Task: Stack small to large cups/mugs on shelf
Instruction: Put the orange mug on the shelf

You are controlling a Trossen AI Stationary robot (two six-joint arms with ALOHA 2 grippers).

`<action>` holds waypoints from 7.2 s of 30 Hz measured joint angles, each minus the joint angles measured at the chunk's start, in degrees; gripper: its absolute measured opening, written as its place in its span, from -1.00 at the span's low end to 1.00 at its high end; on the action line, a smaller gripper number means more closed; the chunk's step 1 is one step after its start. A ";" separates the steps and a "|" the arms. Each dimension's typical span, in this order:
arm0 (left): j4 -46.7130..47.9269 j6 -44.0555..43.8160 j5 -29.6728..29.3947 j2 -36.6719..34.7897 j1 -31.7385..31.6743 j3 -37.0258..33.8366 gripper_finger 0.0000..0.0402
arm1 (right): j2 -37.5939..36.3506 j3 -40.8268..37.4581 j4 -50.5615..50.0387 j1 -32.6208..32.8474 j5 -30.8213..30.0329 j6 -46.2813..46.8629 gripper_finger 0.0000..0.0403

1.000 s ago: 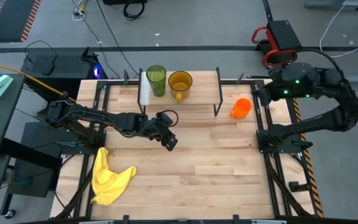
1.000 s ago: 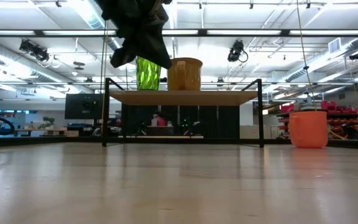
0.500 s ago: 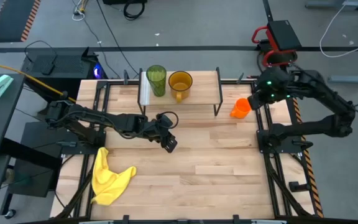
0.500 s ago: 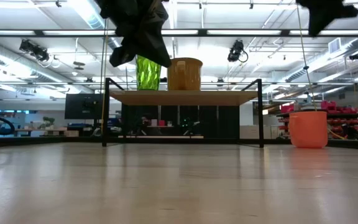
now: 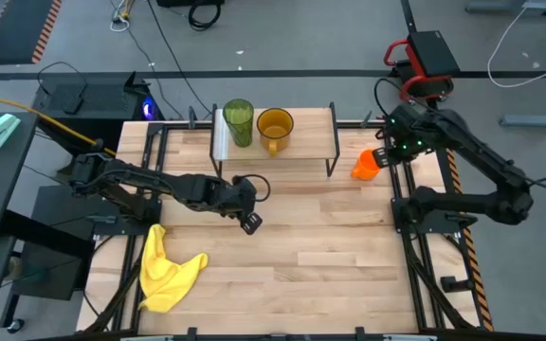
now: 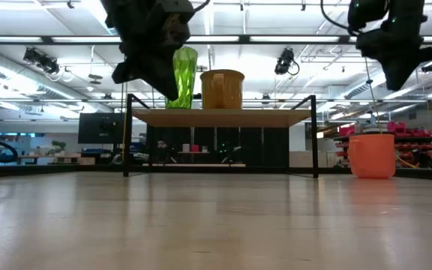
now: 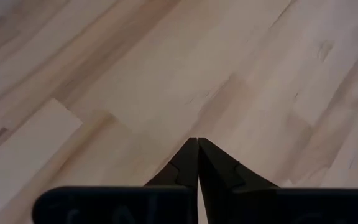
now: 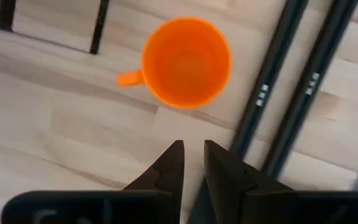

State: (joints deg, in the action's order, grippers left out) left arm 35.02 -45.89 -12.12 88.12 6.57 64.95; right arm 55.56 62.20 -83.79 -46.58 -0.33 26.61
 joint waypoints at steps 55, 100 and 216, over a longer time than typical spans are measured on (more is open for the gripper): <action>-7.58 0.09 -2.18 0.00 -1.64 0.00 -0.93 | 10.28 -15.81 22.60 -15.50 6.81 -7.99 -0.67; -7.72 2.20 -0.61 0.00 -4.52 0.00 -0.89 | 10.26 -15.77 19.58 13.91 8.58 7.05 -0.75; -11.19 13.65 10.92 0.44 -7.56 -0.02 -0.78 | 3.79 -22.13 20.72 53.08 -32.57 87.88 -0.95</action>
State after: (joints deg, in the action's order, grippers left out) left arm 23.83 -32.23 -1.20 88.55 -0.99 64.93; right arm 59.35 40.07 -63.07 6.50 -32.90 114.49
